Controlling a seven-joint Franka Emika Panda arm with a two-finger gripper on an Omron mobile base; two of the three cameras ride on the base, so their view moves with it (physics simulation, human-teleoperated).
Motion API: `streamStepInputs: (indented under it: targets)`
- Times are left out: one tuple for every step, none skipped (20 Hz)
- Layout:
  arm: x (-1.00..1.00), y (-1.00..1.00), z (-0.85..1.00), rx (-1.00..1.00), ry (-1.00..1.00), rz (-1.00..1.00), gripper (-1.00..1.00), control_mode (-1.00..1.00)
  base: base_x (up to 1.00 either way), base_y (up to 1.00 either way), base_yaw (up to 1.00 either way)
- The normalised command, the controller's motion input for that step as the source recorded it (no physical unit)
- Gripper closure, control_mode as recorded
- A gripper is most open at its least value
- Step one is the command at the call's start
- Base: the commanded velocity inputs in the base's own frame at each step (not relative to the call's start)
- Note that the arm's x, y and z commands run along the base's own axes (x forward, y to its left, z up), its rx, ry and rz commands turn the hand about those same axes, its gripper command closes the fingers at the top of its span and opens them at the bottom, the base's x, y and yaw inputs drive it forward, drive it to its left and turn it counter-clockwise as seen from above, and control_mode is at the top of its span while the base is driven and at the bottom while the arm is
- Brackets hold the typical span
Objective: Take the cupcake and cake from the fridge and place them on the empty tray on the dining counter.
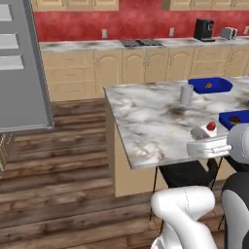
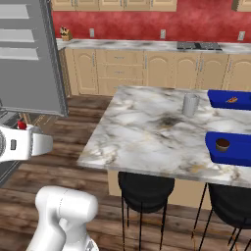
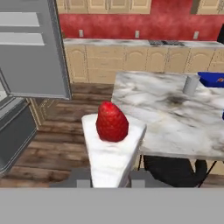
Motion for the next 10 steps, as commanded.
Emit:
streamStepInputs:
  targets:
    - [0.0, 0.0, 0.0, 0.0, 0.0, 0.0, 1.0, 1.0, -0.87, -1.0, -0.12]
    - [0.0, 0.0, 0.0, 0.0, 0.0, 0.0, 1.0, 1.0, -0.51, -1.0, -0.08]
    - [0.0, 0.0, 0.0, 0.0, 0.0, 0.0, 1.0, 1.0, 0.0, -1.0, 0.0]
    - [0.0, 0.0, 0.0, 0.0, 0.0, 0.0, 1.0, 1.0, 0.0, -1.0, 0.0]
    - [0.0, 0.0, 0.0, 0.0, 0.0, 0.0, 1.0, 1.0, 0.0, -1.0, 0.12]
    - [0.0, 0.0, 0.0, 0.0, 0.0, 0.0, 1.0, 1.0, 0.0, -1.0, 0.12]
    - [0.0, 0.0, 0.0, 0.0, 0.0, 0.0, 1.0, 1.0, 0.0, -1.0, 0.11]
    - [0.0, 0.0, 0.0, 0.0, 0.0, 0.0, 1.0, 1.0, 0.0, -1.0, 0.11]
    - [0.0, 0.0, 0.0, 0.0, 0.0, 0.0, 1.0, 1.0, 0.07, -1.0, 0.1]
    - [0.0, 0.0, 0.0, 0.0, 0.0, 0.0, 1.0, 1.0, 0.26, -1.0, 0.1]
